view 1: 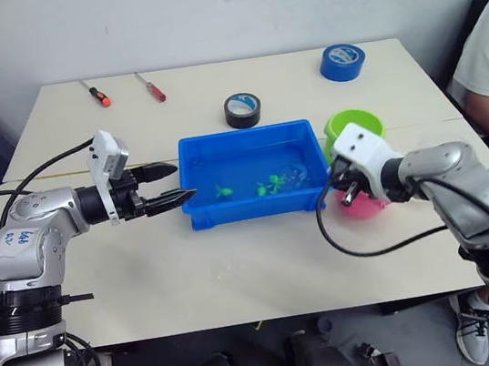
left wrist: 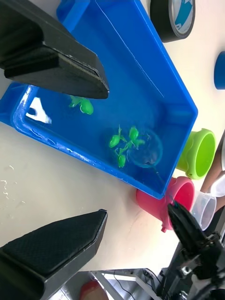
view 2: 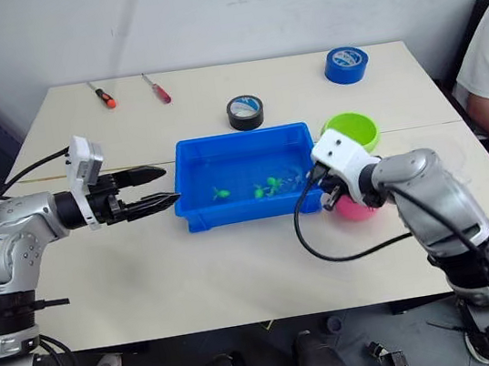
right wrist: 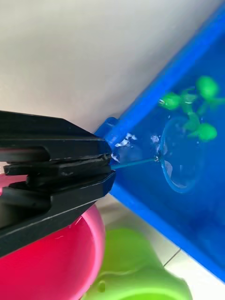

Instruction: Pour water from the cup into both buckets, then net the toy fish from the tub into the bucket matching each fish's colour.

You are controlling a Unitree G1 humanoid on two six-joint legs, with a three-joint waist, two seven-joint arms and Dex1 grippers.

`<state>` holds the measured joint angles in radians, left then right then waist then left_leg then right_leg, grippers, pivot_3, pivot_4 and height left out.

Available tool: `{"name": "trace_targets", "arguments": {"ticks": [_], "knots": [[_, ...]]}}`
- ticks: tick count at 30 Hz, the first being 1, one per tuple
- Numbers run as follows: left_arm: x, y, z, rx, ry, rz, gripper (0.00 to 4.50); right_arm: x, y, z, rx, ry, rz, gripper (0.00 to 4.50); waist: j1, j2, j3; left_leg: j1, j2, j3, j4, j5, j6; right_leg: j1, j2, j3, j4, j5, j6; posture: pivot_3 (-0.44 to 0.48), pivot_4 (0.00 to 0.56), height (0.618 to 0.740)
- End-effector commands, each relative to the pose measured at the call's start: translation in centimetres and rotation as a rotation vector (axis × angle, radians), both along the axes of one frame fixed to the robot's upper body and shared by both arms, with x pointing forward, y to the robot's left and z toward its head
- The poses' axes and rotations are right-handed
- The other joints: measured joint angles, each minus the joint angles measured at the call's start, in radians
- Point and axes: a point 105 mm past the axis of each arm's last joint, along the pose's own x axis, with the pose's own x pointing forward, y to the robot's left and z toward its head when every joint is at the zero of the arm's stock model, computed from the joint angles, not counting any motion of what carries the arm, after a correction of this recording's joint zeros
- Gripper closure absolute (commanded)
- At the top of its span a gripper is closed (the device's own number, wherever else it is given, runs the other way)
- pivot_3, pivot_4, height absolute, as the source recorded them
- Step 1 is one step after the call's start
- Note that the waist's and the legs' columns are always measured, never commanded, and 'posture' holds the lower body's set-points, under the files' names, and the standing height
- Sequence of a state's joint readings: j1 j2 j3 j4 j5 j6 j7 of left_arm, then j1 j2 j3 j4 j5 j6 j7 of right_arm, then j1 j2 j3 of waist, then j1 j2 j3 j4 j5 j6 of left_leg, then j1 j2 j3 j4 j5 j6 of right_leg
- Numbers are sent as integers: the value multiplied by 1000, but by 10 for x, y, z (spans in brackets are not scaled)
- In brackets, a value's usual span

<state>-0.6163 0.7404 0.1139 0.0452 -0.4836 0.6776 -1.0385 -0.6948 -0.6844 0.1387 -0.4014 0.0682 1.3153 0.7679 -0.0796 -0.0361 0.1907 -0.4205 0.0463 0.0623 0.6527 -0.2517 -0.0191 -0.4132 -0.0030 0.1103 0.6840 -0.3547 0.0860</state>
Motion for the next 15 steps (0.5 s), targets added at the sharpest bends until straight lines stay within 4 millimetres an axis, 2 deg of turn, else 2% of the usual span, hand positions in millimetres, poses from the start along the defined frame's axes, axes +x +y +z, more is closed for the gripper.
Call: {"name": "trace_targets", "arguments": {"ticks": [1, 5, 11, 15], "knots": [[-4, 0, 12, 2, -50, -17, 378, -1, 0, 12, 48, -19, -23, 4500, 0, 0, 0, 0, 0, 0, 0, 0, 0, 0, 0, 0, 0, 0, 0, 0, 150, 734], [-3, 1, 14, 3, -54, -16, 378, -1, 5, 13, 112, 9, -34, 4500, -1, 0, 0, 0, 0, 0, 0, 0, 0, 0, 0, 0, 0, 0, 0, 0, 150, 734], [-3, 1, 14, 3, -56, -12, 378, 4, 1, 6, -6, -24, -44, 4500, -1, 0, 0, 0, 0, 0, 0, 0, 0, 0, 0, 0, -1, 0, 0, 0, 150, 734], [-4, 2, 15, 5, -57, -8, 378, 7, 9, 0, -19, -21, -26, 4500, -4, 0, 0, 0, 0, 0, -1, 0, 0, 0, 0, 0, -1, 0, 0, 0, 150, 734]]}}
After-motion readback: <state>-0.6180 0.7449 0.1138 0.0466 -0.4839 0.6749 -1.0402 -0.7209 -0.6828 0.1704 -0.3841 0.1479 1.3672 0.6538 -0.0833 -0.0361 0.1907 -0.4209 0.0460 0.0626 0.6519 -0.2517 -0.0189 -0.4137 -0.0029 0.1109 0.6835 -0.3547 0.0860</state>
